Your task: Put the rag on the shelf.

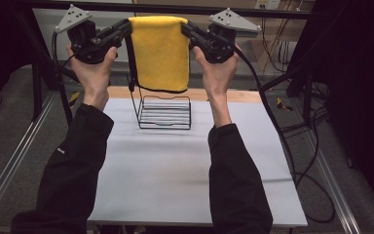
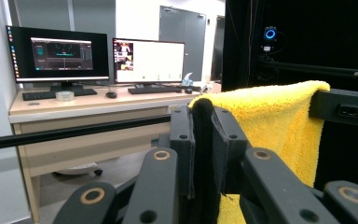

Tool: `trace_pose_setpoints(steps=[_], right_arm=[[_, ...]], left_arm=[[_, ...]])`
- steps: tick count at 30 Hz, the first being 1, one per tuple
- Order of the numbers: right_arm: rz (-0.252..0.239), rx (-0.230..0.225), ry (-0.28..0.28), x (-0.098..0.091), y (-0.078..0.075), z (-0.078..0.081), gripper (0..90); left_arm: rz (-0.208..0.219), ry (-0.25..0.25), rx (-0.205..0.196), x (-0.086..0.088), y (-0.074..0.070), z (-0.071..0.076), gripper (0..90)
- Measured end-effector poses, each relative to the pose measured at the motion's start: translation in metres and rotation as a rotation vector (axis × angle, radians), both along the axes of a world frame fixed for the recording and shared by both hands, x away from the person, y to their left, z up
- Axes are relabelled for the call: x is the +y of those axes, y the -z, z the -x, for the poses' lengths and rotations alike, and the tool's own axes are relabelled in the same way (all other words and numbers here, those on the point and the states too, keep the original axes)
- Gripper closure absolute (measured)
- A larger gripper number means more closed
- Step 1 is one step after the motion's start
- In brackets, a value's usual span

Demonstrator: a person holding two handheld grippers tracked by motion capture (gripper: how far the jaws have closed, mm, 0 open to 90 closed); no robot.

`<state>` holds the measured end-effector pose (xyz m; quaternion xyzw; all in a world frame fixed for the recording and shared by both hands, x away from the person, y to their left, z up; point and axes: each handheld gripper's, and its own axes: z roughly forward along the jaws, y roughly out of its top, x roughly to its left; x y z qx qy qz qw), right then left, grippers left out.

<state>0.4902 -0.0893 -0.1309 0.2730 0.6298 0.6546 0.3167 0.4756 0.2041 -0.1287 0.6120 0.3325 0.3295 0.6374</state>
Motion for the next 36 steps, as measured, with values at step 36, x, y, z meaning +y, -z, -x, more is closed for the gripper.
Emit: trace_pose_setpoints(steps=[36], right_arm=[[0.000, -0.025, 0.039, 0.016, -0.025, -0.052, 84.5]], left_arm=[[-0.019, -0.039, -0.007, 0.008, -0.026, -0.060, 79.7]])
